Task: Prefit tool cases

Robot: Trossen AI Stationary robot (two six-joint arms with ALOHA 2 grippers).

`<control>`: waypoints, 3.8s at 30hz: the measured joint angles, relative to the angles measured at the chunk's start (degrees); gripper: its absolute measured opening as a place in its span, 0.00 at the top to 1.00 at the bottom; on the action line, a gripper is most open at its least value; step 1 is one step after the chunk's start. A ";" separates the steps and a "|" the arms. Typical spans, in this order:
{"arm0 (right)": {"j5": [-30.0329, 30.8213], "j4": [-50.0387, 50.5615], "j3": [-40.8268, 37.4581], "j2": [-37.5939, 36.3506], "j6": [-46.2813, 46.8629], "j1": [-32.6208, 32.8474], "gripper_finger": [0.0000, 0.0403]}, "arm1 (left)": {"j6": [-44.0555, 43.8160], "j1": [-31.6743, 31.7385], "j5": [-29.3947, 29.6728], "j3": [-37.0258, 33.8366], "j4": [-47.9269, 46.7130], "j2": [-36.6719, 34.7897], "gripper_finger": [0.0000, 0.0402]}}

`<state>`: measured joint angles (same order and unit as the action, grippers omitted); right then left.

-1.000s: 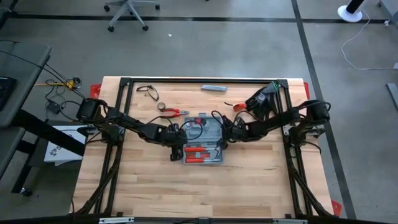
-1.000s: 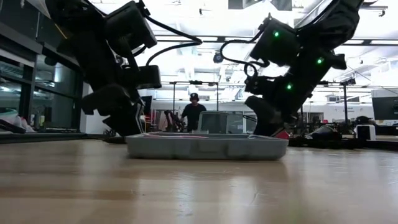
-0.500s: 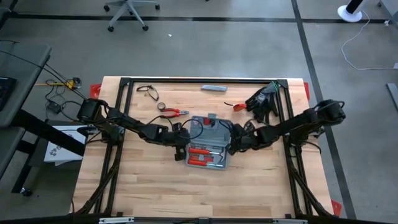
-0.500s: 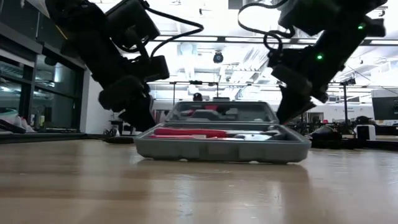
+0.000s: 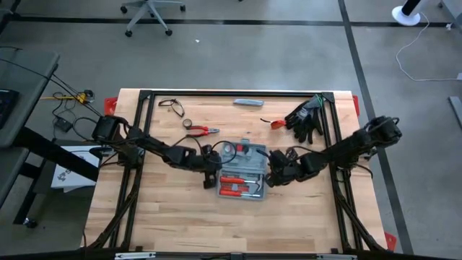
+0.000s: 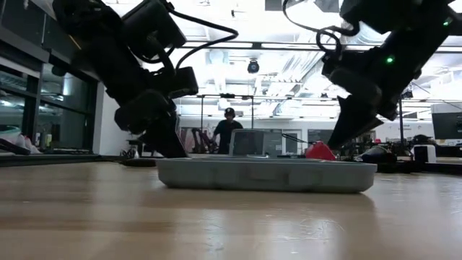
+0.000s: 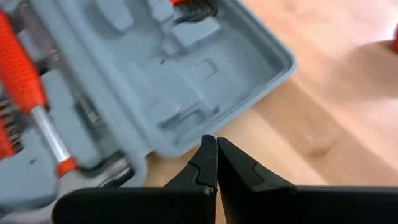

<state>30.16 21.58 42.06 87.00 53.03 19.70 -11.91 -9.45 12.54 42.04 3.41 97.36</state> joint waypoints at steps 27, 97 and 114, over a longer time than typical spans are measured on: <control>-6.21 -7.75 -0.17 7.61 -0.61 0.01 1.00 | 2.03 -0.38 5.75 -0.04 5.90 0.97 1.00; -12.16 -13.23 0.04 6.94 -12.52 -7.63 1.00 | 12.20 2.73 -1.56 -0.09 16.63 -0.55 0.43; -13.83 -19.64 0.12 11.65 -13.44 -8.12 1.00 | 16.99 2.23 1.75 3.69 -4.25 -0.55 0.43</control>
<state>16.32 1.94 42.19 98.65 39.59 11.59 5.07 -7.23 14.29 45.73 -0.84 96.82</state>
